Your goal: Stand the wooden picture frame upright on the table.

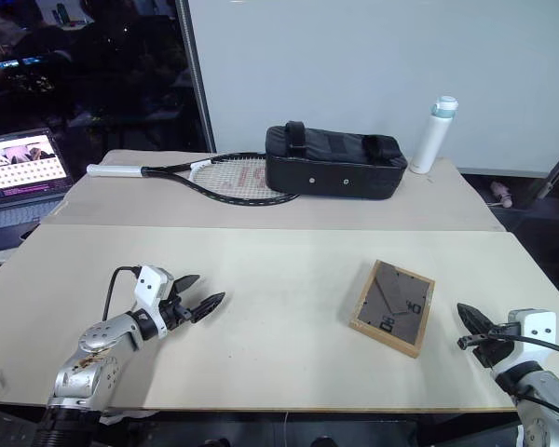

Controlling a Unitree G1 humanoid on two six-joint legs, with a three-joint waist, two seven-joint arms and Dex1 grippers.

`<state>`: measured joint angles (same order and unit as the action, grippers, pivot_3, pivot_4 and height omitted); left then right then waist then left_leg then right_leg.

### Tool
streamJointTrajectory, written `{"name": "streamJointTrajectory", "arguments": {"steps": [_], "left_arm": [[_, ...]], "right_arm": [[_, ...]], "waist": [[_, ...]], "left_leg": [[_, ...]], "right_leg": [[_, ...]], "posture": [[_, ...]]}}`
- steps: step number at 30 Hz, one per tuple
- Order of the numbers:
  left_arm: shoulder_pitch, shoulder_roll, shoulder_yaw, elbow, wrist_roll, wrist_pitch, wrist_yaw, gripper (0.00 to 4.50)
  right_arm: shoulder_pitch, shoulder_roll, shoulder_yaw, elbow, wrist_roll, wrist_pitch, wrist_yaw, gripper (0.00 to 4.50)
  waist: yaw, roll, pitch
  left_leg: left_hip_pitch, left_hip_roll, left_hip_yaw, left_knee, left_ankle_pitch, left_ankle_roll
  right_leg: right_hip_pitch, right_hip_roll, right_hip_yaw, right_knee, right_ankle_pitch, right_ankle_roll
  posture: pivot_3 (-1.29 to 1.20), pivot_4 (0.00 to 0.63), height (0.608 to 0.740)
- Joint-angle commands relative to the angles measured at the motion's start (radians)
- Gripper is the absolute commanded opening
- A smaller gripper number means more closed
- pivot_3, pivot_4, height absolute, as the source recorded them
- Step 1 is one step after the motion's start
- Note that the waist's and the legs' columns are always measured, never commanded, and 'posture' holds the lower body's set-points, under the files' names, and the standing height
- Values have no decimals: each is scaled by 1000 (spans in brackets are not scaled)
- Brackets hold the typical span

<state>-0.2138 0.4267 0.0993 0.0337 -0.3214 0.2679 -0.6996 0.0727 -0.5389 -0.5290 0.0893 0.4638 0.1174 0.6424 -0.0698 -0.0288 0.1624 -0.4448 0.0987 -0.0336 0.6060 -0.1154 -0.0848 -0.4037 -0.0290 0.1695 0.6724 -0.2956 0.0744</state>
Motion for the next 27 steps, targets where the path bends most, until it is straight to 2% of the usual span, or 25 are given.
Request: {"name": "streamJointTrajectory", "arguments": {"steps": [1, 2, 5, 9, 14, 15, 19, 23, 27], "left_arm": [[-31, 39, -3, -74, -72, 112, -51, 4500], [-63, 59, -16, -105, -131, 178, -111, 4500], [-138, 92, -44, -141, -203, 310, -168, 3776], [-256, 84, -94, -101, -177, 364, -150, 2160], [-419, 14, -244, 22, -78, 353, -156, 303], [-456, -30, -284, 73, -49, 335, -151, 141], [-542, -169, -398, 247, 63, 250, -121, 141], [-598, -329, -452, 501, 144, 126, -87, 141], [-654, -445, -441, 688, 180, 38, -72, 141]], "right_arm": [[5, -10, -23, -47, 13, -8, -12, 60], [13, -18, -36, -76, 18, 7, -24, 60], [40, -34, -59, -132, 9, 24, -57, 0], [73, -64, -65, -165, -47, 37, -105, 0], [75, -134, -44, -163, -140, 93, -174, 0], [62, -155, -31, -156, -159, 128, -187, 0], [25, -207, 28, -155, -198, 234, -190, 0], [13, -207, 97, -231, -163, 341, -146, 0], [3, -188, 159, -271, -152, 395, -127, 0]], "waist": [[0, 0, 0], [0, 0, 0], [6, 1, 1], [6, 1, 1], [5, 1, 1], [5, 1, 1], [0, 0, 2], [-1, 0, 2], [2, -1, 2]], "left_leg": [[0, 0, 0, 0, 0, 0], [0, 0, 0, 0, 0, 0], [-1, 0, 0, 0, 0, 0], [-1, 0, 0, 1, 0, 0], [-1, 0, 0, 1, 0, 0], [-1, -1, 0, 1, 0, 0], [-1, -1, 0, 1, 0, 0], [-1, -1, 0, -1, -1, 1], [-3, -2, -1, 0, -1, 2]], "right_leg": [[0, 0, 0, 0, 0, 0], [0, 0, 0, 0, 0, 0], [0, 0, 0, 0, 0, 0], [0, 0, 0, -1, 0, 0], [0, 0, 0, -1, 0, 0], [0, 0, 0, -1, 0, 0], [0, 0, 1, -1, 0, 0], [-1, 0, 1, -1, 2, 6], [-1, 0, 1, -2, 2, 7]], "posture": [[0, 150, 696], [0, 150, 696], [0, 150, 696], [0, 150, 696], [0, 150, 696], [0, 150, 696], [0, 150, 696], [0, 150, 696], [0, 150, 696]]}}
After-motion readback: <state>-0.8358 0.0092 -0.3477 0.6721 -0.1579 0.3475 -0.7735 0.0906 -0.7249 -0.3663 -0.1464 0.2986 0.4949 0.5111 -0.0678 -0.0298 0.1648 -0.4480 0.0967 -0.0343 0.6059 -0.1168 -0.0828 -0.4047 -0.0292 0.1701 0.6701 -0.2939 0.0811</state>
